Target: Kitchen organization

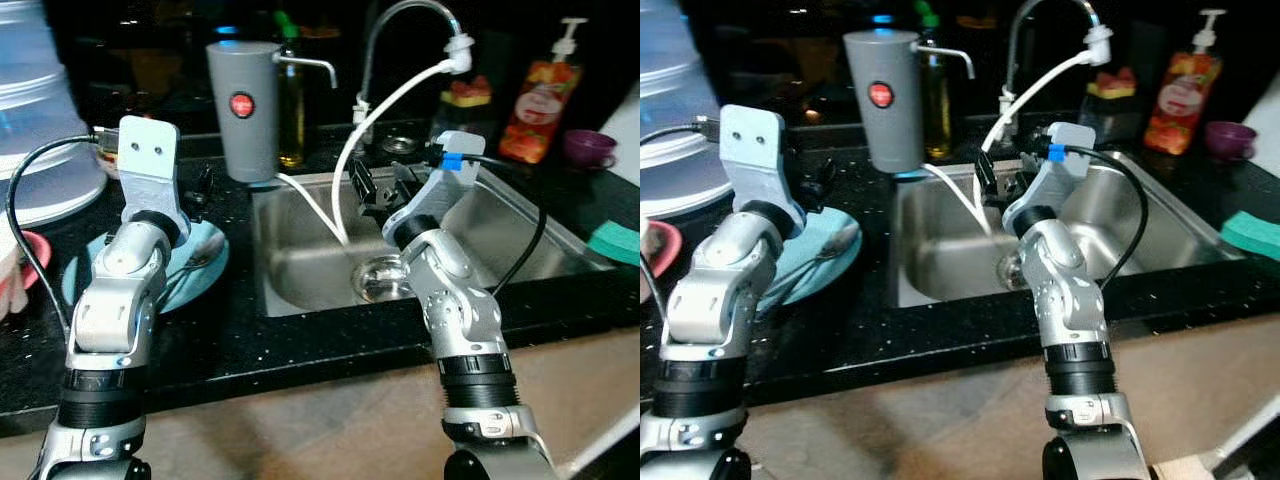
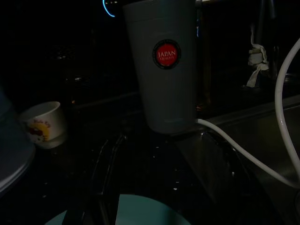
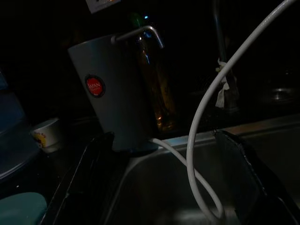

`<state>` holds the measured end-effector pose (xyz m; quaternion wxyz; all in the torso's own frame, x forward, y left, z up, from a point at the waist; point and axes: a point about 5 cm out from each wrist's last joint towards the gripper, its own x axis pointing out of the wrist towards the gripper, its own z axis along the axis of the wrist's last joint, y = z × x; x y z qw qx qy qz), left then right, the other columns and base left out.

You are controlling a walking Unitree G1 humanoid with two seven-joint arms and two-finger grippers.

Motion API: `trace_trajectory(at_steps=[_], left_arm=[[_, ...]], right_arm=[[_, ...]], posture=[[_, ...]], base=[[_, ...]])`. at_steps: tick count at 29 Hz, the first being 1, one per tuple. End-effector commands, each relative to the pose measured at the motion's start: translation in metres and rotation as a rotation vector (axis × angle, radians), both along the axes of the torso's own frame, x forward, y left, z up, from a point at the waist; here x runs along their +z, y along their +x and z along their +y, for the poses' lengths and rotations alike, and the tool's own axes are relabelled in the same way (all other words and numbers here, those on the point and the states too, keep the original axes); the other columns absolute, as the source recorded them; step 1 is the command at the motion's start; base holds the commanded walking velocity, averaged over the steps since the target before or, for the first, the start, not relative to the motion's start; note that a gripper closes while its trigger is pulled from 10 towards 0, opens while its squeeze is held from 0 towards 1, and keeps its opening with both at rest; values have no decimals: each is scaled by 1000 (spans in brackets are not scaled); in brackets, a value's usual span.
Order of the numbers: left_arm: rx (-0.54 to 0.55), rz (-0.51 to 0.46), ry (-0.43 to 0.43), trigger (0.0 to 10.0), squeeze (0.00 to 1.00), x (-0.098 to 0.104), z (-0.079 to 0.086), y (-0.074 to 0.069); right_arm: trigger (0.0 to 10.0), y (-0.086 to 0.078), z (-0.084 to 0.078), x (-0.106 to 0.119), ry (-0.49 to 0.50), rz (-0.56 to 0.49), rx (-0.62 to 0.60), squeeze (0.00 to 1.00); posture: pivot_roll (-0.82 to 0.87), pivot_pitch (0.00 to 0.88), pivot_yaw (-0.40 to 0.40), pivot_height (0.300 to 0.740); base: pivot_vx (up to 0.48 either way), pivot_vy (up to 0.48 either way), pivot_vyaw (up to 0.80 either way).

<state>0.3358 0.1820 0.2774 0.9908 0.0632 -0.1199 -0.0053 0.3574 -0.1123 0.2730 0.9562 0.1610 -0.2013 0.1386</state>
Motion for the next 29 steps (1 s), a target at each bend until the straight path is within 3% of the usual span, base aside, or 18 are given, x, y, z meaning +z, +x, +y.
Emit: trace_trajectory(at_steps=[1, 9, 16, 22, 27, 29], left_arm=[[34, 11, 4, 10000, 0, -1, 8, -2], [72, 15, 6, 10000, 0, 0, 14, -4], [106, 28, 72, 10000, 0, 0, 17, -5], [104, 33, 61, 10000, 0, -1, 17, -5], [135, 107, 83, 10000, 0, -10, 30, -9], [87, 134, 106, 10000, 4, -13, 35, -12]], right_arm=[[10000, -1, 4, 0, 1, 7, 19, 0], [10000, -2, 6, 1, -3, 13, 30, 0], [10000, -2, 10, -1, -23, 33, 60, 0], [10000, -2, 12, -2, -35, 41, 71, 0], [10000, 0, 17, -12, -162, 107, 113, 0], [10000, 0, 16, -13, -210, 114, 127, 0]], posture=[[-17, 45, 13, 740], [-17, 54, 11, 740], [-16, 65, 7, 740], [-18, 66, 9, 740], [-17, 64, 12, 740], [-17, 64, 12, 740]], base=[[0, 0, 0], [0, 0, 0], [0, 0, 0], [0, 0, 0], [0, 0, 0], [0, 0, 0]])
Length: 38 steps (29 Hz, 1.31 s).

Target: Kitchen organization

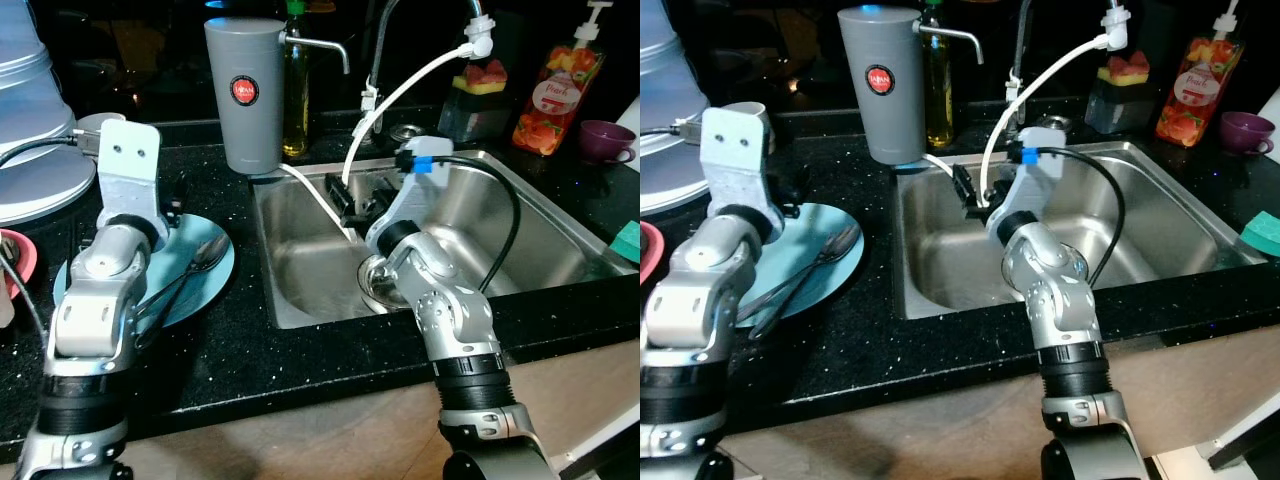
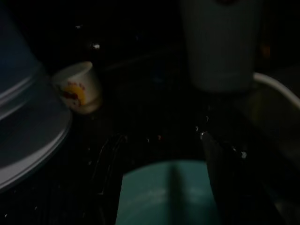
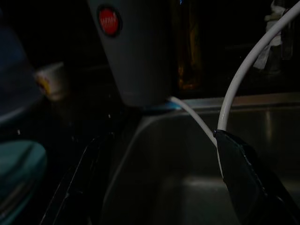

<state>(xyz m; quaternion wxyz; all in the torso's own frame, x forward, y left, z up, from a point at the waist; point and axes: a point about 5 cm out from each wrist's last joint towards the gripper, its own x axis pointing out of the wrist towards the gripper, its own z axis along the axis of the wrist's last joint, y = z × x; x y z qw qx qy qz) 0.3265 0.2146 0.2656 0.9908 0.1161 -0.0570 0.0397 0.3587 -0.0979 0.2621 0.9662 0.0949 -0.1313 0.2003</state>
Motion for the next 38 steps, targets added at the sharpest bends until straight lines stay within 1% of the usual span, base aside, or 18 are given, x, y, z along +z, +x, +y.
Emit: trace_trajectory(at_steps=[1, 2, 3, 7, 10, 12, 13, 18, 19, 23, 24, 25, 26, 27, 28, 32, 36, 38], left_arm=[[-61, 35, 16, 10000, 447, -2, 2, -4], [-61, 35, 16, 10000, 447, -2, 2, -4], [-103, 60, 26, 10000, 1000, -3, 1, -6], [-132, 113, 58, 10000, 1000, -7, 3, -11], [-36, 243, -10, 10000, 1000, -17, 16, -18], [-36, 243, -10, 10000, 1000, -17, 16, -18], [7, 269, -39, 10000, 0, -20, 22, -20], [-47, 228, -48, 10000, 0, -15, 23, -24], [-151, 137, -9, 10000, 0, -3, 12, -28], [-241, -40, -6, 10000, 0, 18, 0, -34], [-318, -49, -2, 8392, 0, 21, -7, -41], [-318, -49, -2, 8392, 0, 21, -7, -41], [-395, -43, 33, 2627, 0, 23, -13, -47], [-395, -43, 33, 2627, 0, 23, -13, -47], [-454, 3, 79, 0, 0, 19, -15, -54], [-494, 57, 130, 0, 0, 15, -15, -59], [-654, 254, 274, 0, 0, 8, 1, -76], [-694, 285, 299, 0, 0, 6, 1, -79]], right_arm=[[10000, -1, 1, -2, -52, 14, 21, 0], [10000, -1, 1, -2, -52, 14, 21, 0], [10000, -1, 1, -2, -63, 14, 25, 0], [10000, -1, 0, -2, -93, 9, 33, 0], [10000, -1, -1, -1, -125, 1, 46, 0], [10000, -1, -1, -1, -125, 1, 46, 0], [10000, -1, 0, 0, -129, 1, 52, 0], [10000, -3, 1, -2, -140, 6, 65, 0], [10000, -3, 1, -2, -144, 6, 67, 0], [10000, -4, 1, -2, -141, 3, 73, 0], [10000, -4, 1, -2, -140, 0, 78, 0], [10000, -4, 1, -2, -140, 0, 78, 0], [10000, -5, 1, -2, -136, -2, 82, 0], [10000, -5, 1, -2, -136, -2, 82, 0], [10000, -5, 1, -1, -131, -3, 86, 0], [10000, -5, 1, -1, -126, -4, 90, 0], [10000, -4, 1, -1, -112, -1, 106, 0], [10000, -4, 2, -1, -112, 0, 107, 0]], posture=[[-17, 64, 9, 740], [-17, 64, 9, 740], [-17, 64, 9, 740], [-15, 65, 10, 740], [-10, 65, 9, 740], [-10, 65, 9, 740], [-7, 66, 10, 740], [-6, 66, 9, 740], [-6, 64, 10, 740], [-7, 64, 11, 740], [-4, 60, 10, 740], [-4, 60, 10, 740], [-4, 59, 9, 740], [-4, 59, 9, 740], [-1, 56, 8, 740], [1, 54, 7, 740], [14, 43, -2, 740], [14, 43, -2, 740]], base=[[0, 0, 0], [0, 0, 0], [0, 0, 0], [0, 0, 0], [0, 0, 0], [0, 0, 0], [0, 0, 0], [0, 0, 0], [0, 0, 0], [0, 0, 0], [0, 0, 0], [0, 0, 0], [0, 0, 0], [0, 0, 0], [0, 0, 0], [0, 0, 0], [0, 0, 0], [0, 0, 0]])
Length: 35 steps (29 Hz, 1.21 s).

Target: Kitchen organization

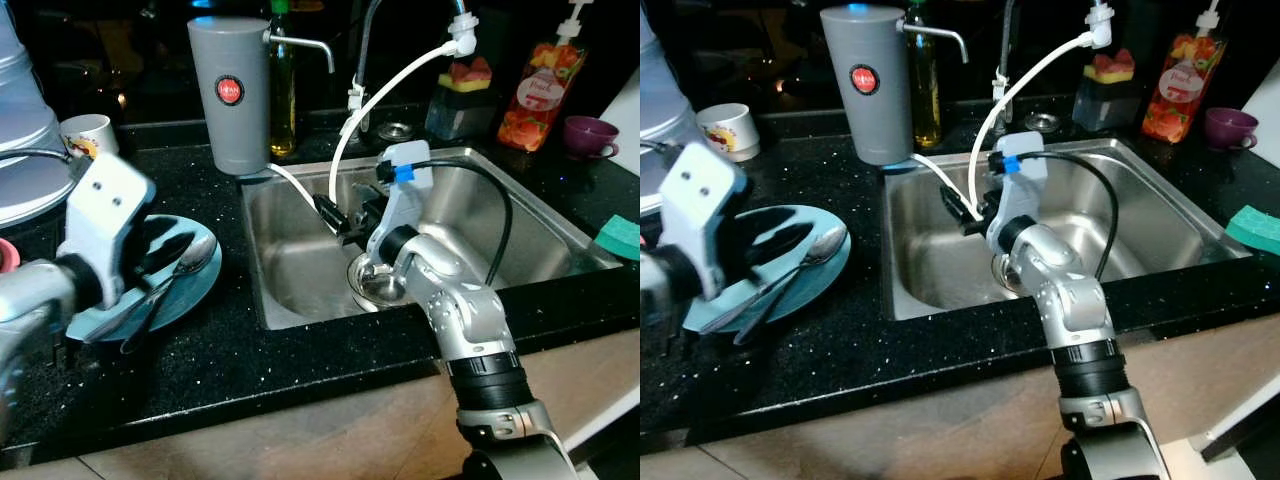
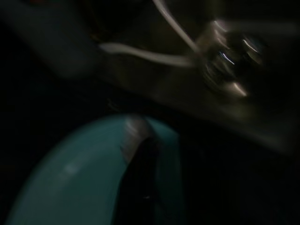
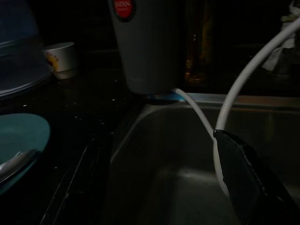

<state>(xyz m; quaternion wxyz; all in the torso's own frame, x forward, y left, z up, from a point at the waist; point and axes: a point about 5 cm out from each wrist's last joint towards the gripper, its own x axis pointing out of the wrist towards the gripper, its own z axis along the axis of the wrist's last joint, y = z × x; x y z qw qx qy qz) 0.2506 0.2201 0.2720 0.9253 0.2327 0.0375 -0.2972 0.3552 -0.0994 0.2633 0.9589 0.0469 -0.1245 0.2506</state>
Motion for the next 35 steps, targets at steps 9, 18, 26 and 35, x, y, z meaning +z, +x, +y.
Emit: trace_trajectory(at_steps=[9, 18, 26, 35], left_arm=[[-187, 231, 120, 0, 0, -5, 3, -25], [-330, 360, 103, 0, 0, 3, 3, -45], [-362, 535, 210, 0, 0, -2, 12, -65], [-200, 618, 346, 0, 0, -10, 36, -65]], right_arm=[[10000, 0, 2, -1, -1, 17, 18, 0], [10000, 0, 0, -2, 2, 23, 21, 0], [10000, 1, -1, -3, 0, 31, 25, 0], [10000, 2, 1, -3, 0, 36, 33, 0]], posture=[[10, 37, 0, 740], [20, 47, -6, 740], [26, 57, -16, 740], [30, 58, -20, 740]], base=[[0, 0, 0], [0, 0, 0], [0, 0, 0], [0, 0, 0]])
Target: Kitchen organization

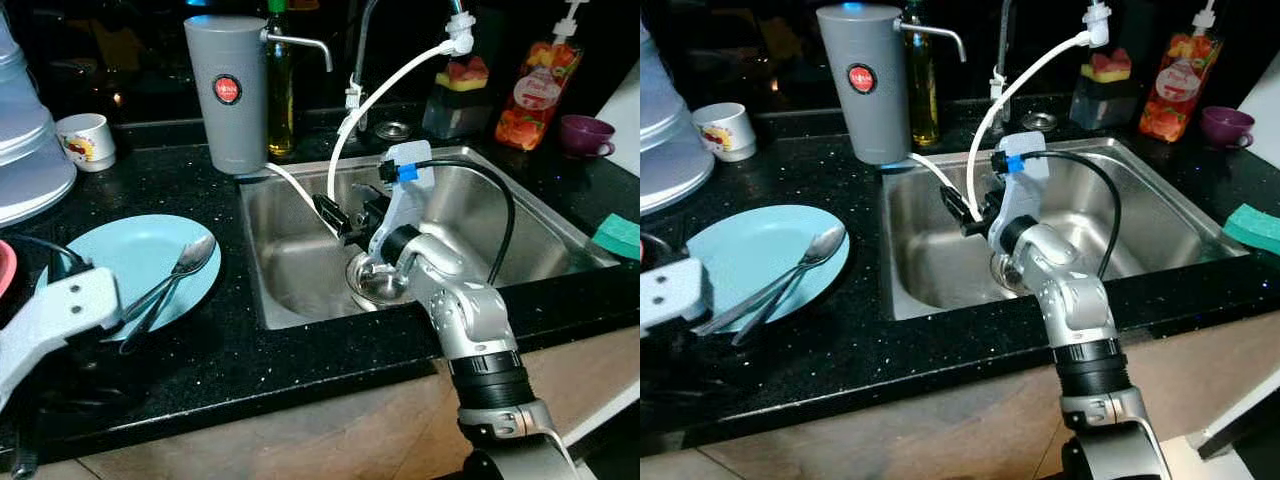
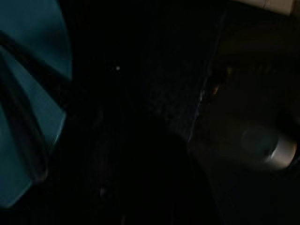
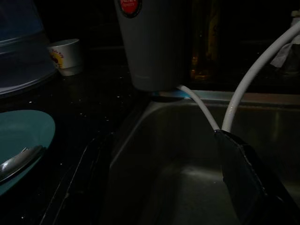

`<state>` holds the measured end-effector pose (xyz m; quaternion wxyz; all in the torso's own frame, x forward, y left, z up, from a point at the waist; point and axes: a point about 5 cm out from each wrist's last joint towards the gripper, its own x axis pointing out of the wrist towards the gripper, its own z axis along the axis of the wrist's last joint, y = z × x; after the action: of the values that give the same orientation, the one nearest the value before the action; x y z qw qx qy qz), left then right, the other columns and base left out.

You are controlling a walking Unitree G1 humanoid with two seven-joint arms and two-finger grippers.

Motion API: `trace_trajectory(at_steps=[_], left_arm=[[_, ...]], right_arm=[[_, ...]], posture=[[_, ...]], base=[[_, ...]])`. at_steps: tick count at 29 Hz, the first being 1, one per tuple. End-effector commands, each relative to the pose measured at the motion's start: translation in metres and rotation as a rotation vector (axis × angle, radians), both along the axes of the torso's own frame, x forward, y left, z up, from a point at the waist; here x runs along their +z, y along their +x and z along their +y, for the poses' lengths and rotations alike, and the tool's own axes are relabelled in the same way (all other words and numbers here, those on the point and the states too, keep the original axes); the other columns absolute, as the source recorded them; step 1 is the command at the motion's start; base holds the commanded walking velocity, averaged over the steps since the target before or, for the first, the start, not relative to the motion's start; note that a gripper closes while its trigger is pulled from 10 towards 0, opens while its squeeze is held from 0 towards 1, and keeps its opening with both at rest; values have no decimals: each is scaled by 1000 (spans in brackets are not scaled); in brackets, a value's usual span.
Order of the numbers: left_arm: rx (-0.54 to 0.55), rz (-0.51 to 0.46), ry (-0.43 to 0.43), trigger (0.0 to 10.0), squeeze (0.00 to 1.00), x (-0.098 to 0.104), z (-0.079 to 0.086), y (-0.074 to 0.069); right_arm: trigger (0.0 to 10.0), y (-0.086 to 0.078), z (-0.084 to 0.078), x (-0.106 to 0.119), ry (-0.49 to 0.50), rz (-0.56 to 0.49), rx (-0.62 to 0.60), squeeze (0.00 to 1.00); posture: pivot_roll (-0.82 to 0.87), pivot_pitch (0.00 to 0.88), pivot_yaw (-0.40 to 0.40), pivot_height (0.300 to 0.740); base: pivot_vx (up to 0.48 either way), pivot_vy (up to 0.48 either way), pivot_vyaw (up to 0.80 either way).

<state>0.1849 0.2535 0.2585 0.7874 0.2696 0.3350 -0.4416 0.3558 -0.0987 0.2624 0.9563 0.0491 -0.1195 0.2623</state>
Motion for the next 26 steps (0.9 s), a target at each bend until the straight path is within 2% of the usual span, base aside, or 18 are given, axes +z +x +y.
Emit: trace_trajectory(at_steps=[1, 7, 10, 14, 20, 26], left_arm=[[11, -5, 61, 0, 0, 4, 5, 1], [24, 5, 113, 0, 0, 3, 11, 2], [40, 22, 165, 0, 0, -2, 18, 2], [48, 32, 191, 0, 0, -6, 22, 2], [74, -12, 291, 0, 0, -13, 33, 10], [53, -108, 305, 0, 0, -10, 34, 20]], right_arm=[[10000, 2, 1, -2, 1, 26, 10, 0], [10000, 2, 1, -2, 0, 26, 10, 0], [10000, 2, 0, -2, -1, 28, 8, 0], [10000, 2, -1, -3, -2, 29, 7, 0], [10000, 2, -1, -3, -4, 26, 3, 0], [10000, 2, -1, -3, -6, 25, 0, 0]], posture=[[30, 58, -20, 740], [29, 61, -19, 740], [28, 62, -18, 740], [28, 62, -18, 740], [25, 65, -13, 740], [24, 65, -13, 740]], base=[[0, 0, 0], [0, 0, 0], [0, 0, 0], [0, 0, 0], [0, 0, 0], [0, 0, 0]])
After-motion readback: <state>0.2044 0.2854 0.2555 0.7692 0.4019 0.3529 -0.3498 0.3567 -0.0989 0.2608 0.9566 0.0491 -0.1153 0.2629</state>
